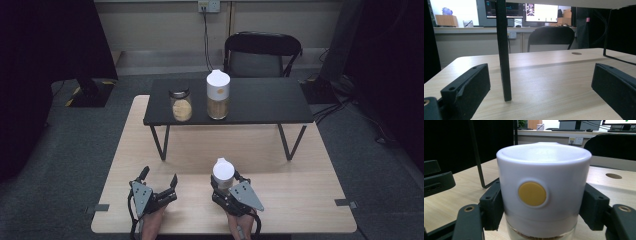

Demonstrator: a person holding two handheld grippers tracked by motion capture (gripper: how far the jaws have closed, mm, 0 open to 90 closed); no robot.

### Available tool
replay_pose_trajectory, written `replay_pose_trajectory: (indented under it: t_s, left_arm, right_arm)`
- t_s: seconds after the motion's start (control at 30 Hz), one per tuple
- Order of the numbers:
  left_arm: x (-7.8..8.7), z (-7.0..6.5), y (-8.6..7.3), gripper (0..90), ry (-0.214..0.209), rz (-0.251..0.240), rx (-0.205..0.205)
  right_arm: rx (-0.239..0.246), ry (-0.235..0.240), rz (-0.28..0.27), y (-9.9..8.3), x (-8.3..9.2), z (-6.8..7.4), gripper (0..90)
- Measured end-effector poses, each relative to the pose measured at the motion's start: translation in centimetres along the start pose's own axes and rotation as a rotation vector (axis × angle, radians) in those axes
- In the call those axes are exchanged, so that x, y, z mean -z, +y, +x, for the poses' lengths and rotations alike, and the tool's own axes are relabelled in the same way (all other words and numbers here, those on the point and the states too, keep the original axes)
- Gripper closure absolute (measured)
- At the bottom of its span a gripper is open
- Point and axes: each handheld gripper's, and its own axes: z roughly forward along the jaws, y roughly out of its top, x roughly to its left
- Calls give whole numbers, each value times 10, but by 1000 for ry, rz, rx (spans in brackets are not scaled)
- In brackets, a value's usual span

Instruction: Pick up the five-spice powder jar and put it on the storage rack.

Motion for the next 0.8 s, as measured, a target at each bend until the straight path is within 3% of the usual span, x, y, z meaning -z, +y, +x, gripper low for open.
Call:
replay_pose_trajectory:
  t_s: [0.33,0.8]
  left_arm:
    - [0,0,0,14,0,0,0]
    - [0,0,0,14,0,0,0]
  right_arm:
    - [-19,-7,-8,5,2,-1,301]
    - [-11,-8,-15,12,6,-2,301]
